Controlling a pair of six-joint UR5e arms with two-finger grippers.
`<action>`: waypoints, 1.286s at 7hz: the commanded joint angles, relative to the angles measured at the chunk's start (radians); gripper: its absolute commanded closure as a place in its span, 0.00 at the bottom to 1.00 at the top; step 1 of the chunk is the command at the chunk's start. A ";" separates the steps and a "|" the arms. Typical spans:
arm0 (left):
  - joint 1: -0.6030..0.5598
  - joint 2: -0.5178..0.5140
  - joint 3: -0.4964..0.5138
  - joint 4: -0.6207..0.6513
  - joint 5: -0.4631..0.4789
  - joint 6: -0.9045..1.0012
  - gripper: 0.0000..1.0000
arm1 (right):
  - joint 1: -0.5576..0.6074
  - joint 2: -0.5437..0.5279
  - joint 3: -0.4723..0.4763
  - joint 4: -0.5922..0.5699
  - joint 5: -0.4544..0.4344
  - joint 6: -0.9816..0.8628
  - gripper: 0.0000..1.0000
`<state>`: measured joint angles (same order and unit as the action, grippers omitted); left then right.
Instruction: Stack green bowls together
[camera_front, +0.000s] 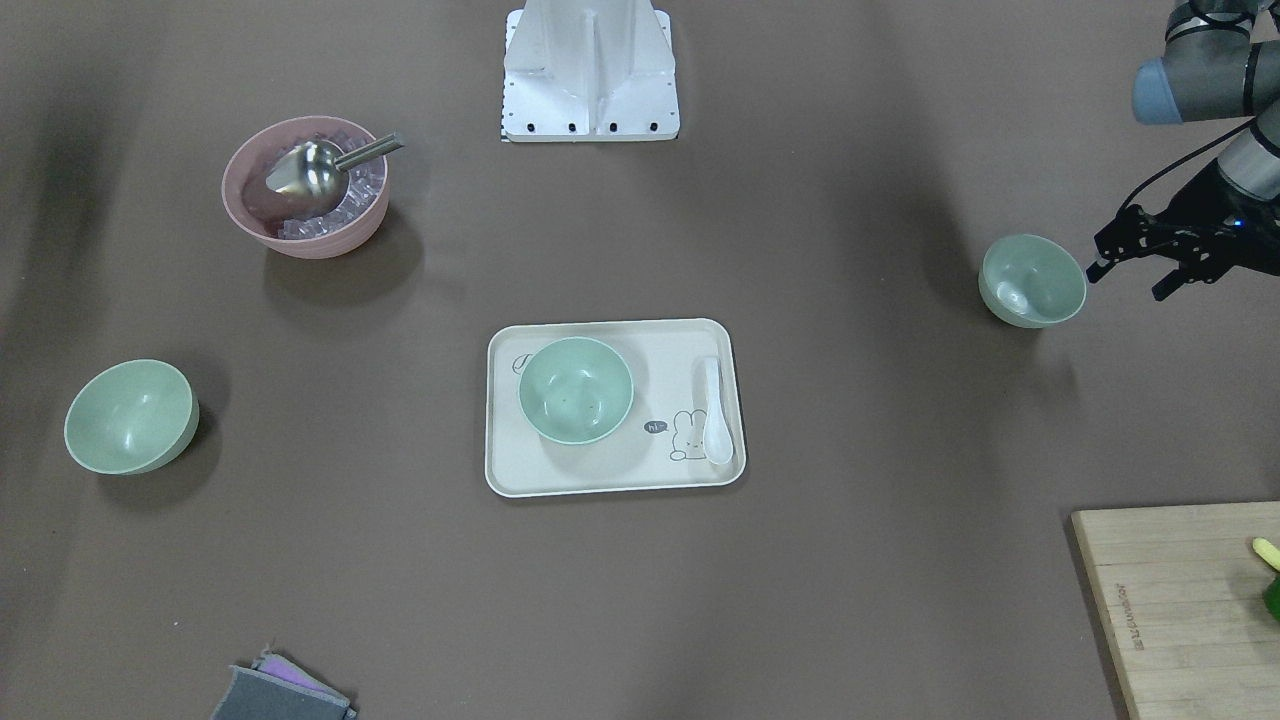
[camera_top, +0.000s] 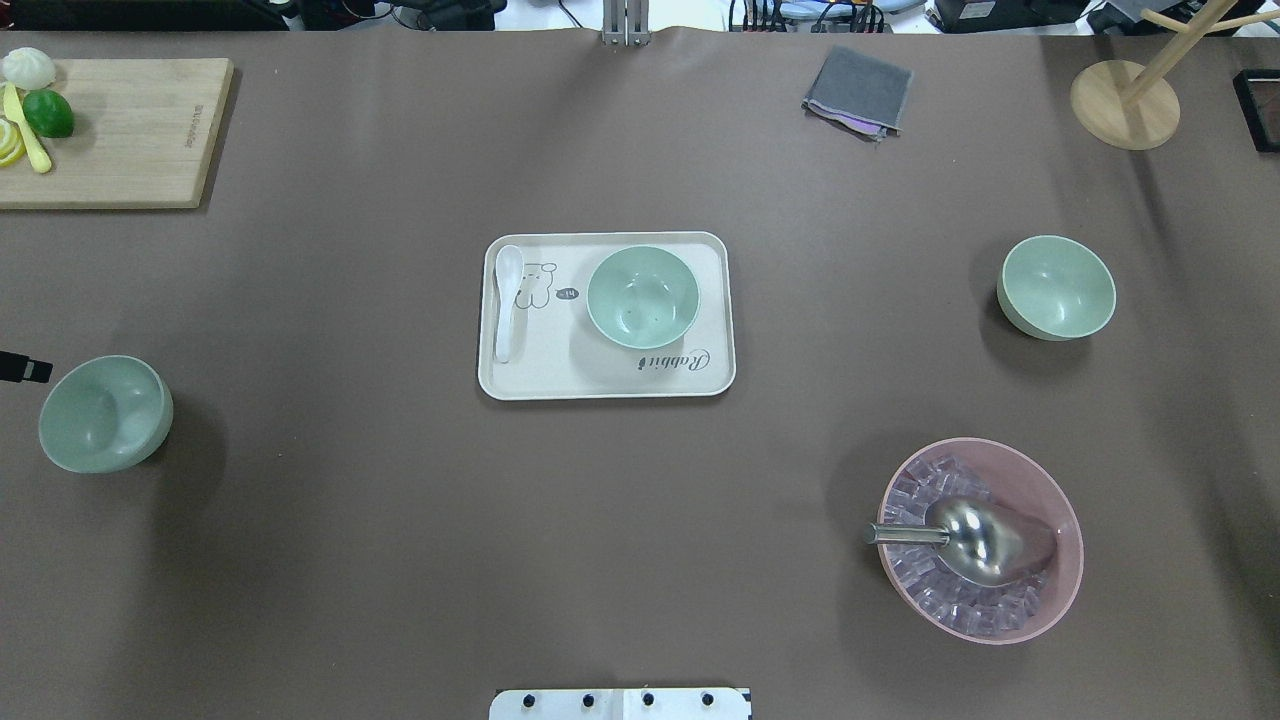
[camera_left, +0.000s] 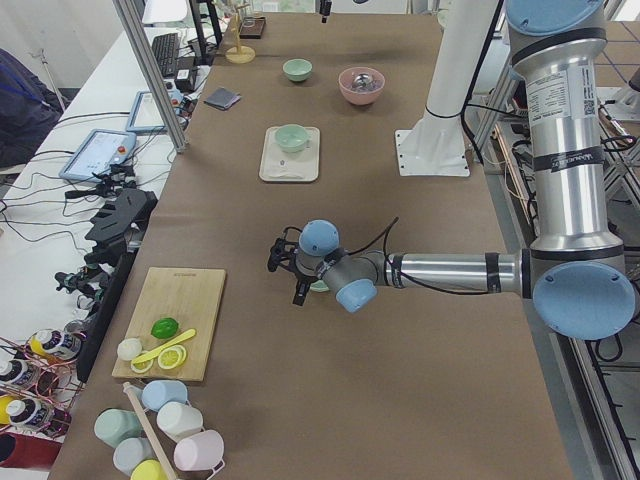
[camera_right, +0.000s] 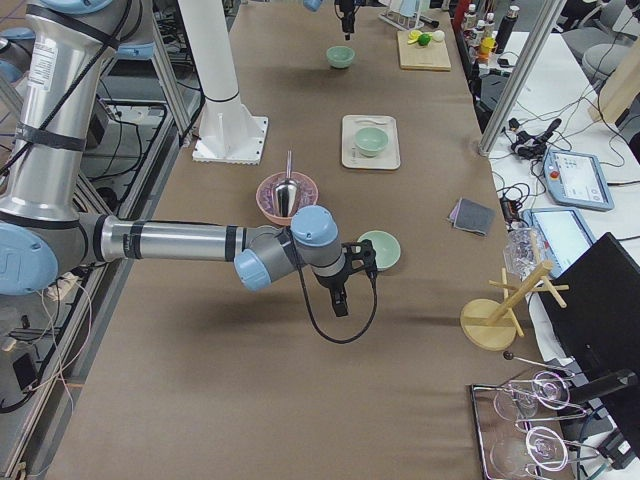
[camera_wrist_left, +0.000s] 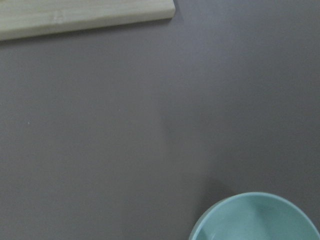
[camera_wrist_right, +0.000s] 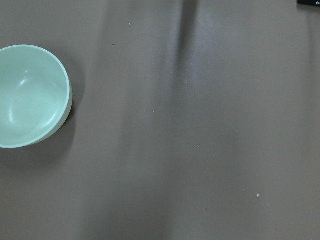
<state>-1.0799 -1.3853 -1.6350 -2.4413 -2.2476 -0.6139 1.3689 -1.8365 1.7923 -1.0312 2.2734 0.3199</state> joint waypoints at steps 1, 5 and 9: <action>0.076 0.008 0.001 -0.002 0.035 0.000 0.41 | -0.005 -0.003 -0.001 0.005 -0.006 0.005 0.00; 0.095 0.006 0.011 -0.002 0.052 0.006 0.78 | -0.005 -0.003 -0.001 0.005 -0.006 0.005 0.00; 0.094 -0.001 -0.012 -0.001 0.045 0.005 1.00 | -0.005 -0.004 -0.002 0.005 -0.005 0.005 0.00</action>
<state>-0.9850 -1.3827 -1.6300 -2.4433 -2.1969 -0.6078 1.3637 -1.8402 1.7902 -1.0262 2.2675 0.3245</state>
